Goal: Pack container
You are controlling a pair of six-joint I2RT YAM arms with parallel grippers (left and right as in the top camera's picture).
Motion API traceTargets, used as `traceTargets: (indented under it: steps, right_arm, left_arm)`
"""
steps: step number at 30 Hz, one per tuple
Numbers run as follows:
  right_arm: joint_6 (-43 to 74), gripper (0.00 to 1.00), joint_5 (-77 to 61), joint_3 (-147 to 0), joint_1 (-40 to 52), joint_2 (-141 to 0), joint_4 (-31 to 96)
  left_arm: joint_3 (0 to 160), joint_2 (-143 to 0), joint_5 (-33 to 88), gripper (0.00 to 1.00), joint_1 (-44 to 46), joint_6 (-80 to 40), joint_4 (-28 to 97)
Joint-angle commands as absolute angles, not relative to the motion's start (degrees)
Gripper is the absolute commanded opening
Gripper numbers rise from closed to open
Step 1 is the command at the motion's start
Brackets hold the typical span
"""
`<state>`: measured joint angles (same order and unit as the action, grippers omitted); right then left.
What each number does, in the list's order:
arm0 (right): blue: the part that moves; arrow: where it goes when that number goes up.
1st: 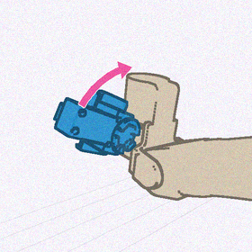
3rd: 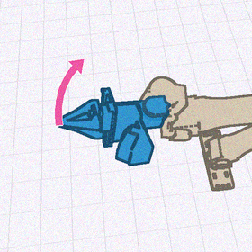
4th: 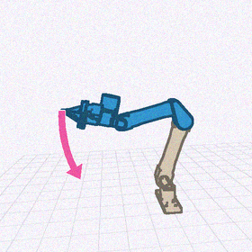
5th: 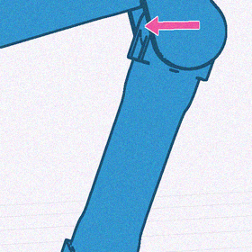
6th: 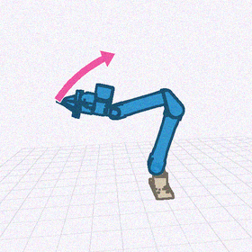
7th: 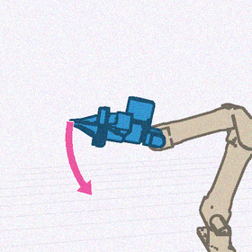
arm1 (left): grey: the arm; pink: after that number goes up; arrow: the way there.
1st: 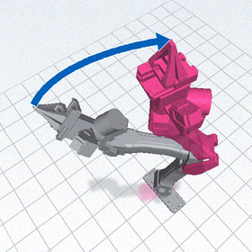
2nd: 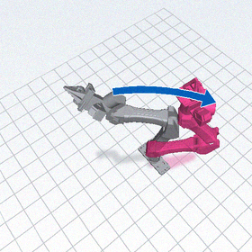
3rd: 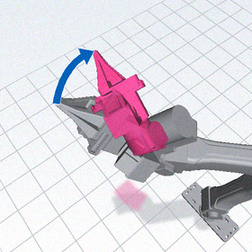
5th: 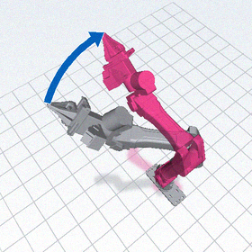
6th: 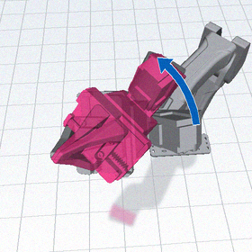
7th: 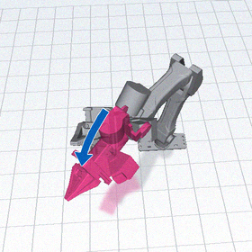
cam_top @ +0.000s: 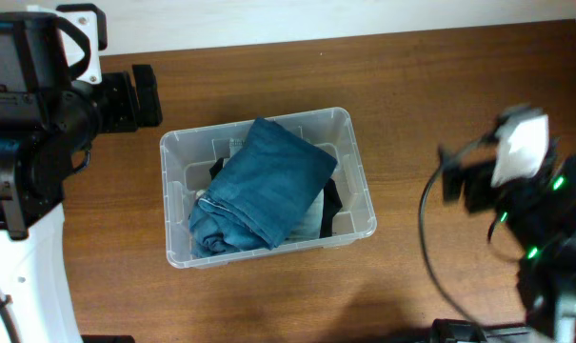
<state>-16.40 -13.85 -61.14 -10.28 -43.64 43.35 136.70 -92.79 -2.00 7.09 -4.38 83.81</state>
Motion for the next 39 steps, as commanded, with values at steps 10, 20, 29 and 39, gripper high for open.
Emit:
traceTargets:
  steps: [10,20,29,39]
  right_arm:
    - [-19.44,0.98,-18.26,-21.56,-9.63,-6.09,36.27]
    - [-17.08,0.98,-19.99,-8.71,-6.7,-0.19,30.72]
    - [-17.1,0.98,-20.53,-8.25,-6.72,-0.21,29.36]
    - [-17.1,0.98,-20.53,-8.25,-6.72,-0.21,29.39]
  left_arm:
    - [137.08,-92.86,-2.42,1.0,6.92,-5.15,83.66]
    - [137.08,-92.86,-2.39,1.0,6.92,-5.15,83.66]
    - [137.08,-92.86,-2.39,1.0,6.92,-5.15,83.66]
    - [137.08,-92.86,-2.39,1.0,6.92,-5.15,83.66]
